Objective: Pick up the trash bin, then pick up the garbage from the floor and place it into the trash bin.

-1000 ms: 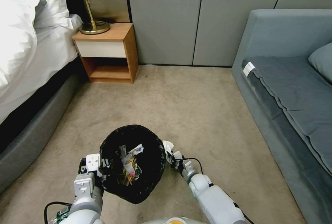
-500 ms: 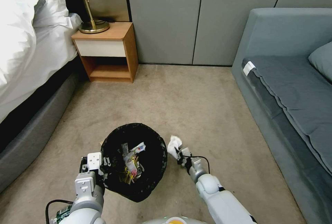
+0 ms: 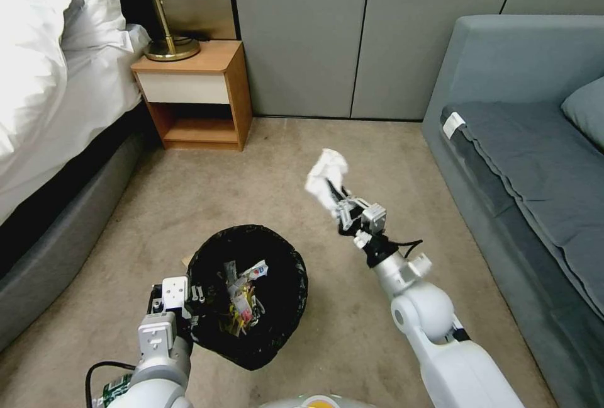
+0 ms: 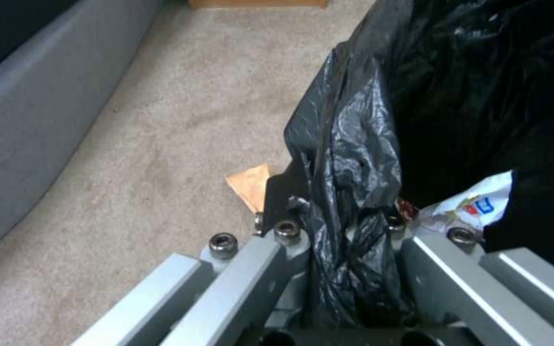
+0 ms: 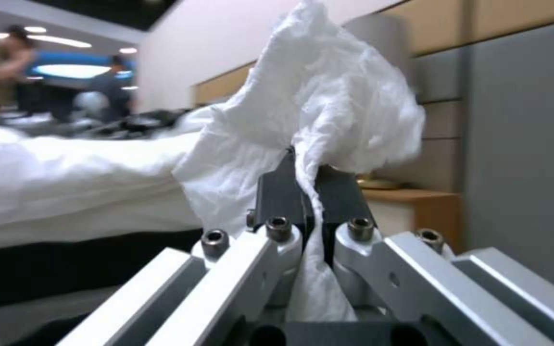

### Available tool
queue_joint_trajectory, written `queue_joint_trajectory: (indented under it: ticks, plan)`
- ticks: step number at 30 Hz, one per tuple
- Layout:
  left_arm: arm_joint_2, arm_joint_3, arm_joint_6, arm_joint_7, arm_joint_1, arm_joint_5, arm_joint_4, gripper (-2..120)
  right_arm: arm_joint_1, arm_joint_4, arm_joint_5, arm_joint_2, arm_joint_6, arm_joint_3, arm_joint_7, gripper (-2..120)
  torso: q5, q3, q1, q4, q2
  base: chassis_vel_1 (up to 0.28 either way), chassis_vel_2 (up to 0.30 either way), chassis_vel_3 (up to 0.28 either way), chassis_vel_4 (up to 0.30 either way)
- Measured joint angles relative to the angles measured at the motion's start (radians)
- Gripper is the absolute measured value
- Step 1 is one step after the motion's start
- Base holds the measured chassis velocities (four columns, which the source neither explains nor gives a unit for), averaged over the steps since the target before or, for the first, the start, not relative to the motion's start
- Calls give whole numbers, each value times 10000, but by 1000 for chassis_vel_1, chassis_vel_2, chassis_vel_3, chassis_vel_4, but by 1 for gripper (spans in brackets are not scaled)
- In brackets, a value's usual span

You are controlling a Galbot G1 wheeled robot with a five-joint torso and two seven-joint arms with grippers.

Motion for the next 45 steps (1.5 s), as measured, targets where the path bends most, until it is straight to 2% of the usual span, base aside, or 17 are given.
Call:
queue_joint_trajectory:
  ticks: [5,6,9,11,14,21,24,25,28,30,31,34,36,38,40,43,45]
  plan:
    - [23,14,-7,3,88,19,-41,3,-403,-637,-1058,-230,232,-1307,-201,0,1,1,0,-1,-1,0,0,0,0]
    - [23,14,-7,3,88,19,-41,3,-403,-637,-1058,-230,232,-1307,-201,0,1,1,0,-1,-1,0,0,0,0]
    - [-6,62,-26,3,166,64,-100,3,-163,-1714,-1605,-169,251,-2287,134,0,1,0,0,1,0,0,0,0,0]
    - [-19,80,-28,3,183,70,-112,3,-41,-2041,-1697,-113,247,-2476,195,0,1,0,0,1,-1,0,0,0,0]
    - [-81,116,-53,15,228,117,-142,3,407,-3391,-1975,237,236,-2698,261,0,-1,0,0,1,0,0,0,0,0]
    - [-105,169,-60,31,283,163,-174,3,951,-4800,-2008,640,224,-2667,512,0,-2,1,0,0,0,0,0,0,0]
    - [-124,217,-72,38,286,187,-174,3,1154,-5009,-2004,713,140,-2668,651,7,-1,0,1,0,-1,0,0,0,0]
    - [-145,251,-82,39,290,213,-174,3,1264,-5044,-1996,724,74,-2705,717,15,-1,0,0,1,0,0,0,0,0]
    - [-153,263,-93,34,293,237,-169,3,1365,-5065,-1990,728,8,-2772,774,22,0,1,0,0,-1,0,0,0,0]
    - [-153,255,-101,10,298,249,-168,3,1488,-5023,-1953,718,-69,-2835,821,32,0,0,0,0,0,0,0,0,0]
    - [-153,255,-101,10,298,249,-168,3,1488,-5023,-1953,718,-69,-2835,821,32,0,0,0,0,0,0,0,0,0]
    - [-147,213,-100,23,285,232,-157,3,1520,-4917,-1928,665,-109,-2886,850,47,-1,1,1,0,0,0,0,0,0]
    - [-146,208,-101,23,275,224,-154,3,1512,-4895,-1917,654,-113,-2886,852,51,1,0,0,1,0,0,0,0,0]
    - [-144,201,-101,32,229,199,-112,3,1429,-4765,-1893,576,-129,-2887,852,62,0,0,0,0,0,0,0,0,0]
    - [-144,200,-100,33,212,188,-97,3,1401,-4732,-1893,549,-129,-2885,852,65,-1,1,0,0,0,0,0,0,0]
    - [-142,202,-88,44,160,152,-61,3,1262,-4610,-1886,436,-124,-2839,815,80,0,1,0,0,-1,0,0,0,0]
    - [-138,202,-85,46,155,149,-52,3,1217,-4566,-1886,399,-117,-2823,783,84,1,1,1,0,0,0,0,0,0]
